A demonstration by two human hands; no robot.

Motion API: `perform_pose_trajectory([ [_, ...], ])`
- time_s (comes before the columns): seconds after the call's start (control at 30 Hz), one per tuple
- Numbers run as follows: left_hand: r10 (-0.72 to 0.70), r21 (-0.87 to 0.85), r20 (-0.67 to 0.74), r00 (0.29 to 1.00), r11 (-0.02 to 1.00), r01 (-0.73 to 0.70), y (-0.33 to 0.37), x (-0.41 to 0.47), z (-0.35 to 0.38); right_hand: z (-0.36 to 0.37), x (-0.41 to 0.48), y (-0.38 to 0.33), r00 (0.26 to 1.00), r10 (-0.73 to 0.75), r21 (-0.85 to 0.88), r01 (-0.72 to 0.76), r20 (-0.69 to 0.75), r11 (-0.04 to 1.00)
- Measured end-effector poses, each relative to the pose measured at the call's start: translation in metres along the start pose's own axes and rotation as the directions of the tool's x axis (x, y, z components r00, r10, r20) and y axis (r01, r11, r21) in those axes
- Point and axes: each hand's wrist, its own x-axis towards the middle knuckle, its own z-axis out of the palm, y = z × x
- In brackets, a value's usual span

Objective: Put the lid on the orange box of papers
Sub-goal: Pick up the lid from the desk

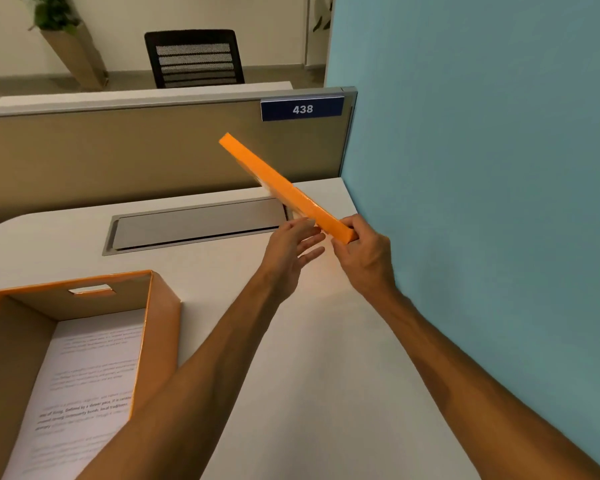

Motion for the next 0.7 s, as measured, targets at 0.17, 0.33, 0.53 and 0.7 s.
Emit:
perform_pose_trajectory([
  [0.17,-0.044,0.158,0.005,0.999,0.987,0.042,0.003,-0.021,-0.026,-0.036,-0.003,-0.021,0.973,0.227,0.343,-0.200,-0.041,0.918],
  [0.33,-0.227,0.274,-0.048,0.973,0.933,0.232,-0.016,-0.055,-0.076,-0.057,-0.030,-0.039,0.914,0.401,0.758,-0.307,0.066,0.576],
  [0.53,-0.233,0.209,-0.054,0.971,0.948,0.239,-0.020,-0.104,-0.122,-0.065,-0.071,-0.085,0.845,0.508,0.899,-0.344,0.170,0.270],
  [0.7,-0.067,0.264,-0.098,0.993,0.960,0.091,-0.006,-0.150,-0.166,-0.058,-0.107,-0.124,0.839,0.483,0.916,-0.367,0.252,0.160],
])
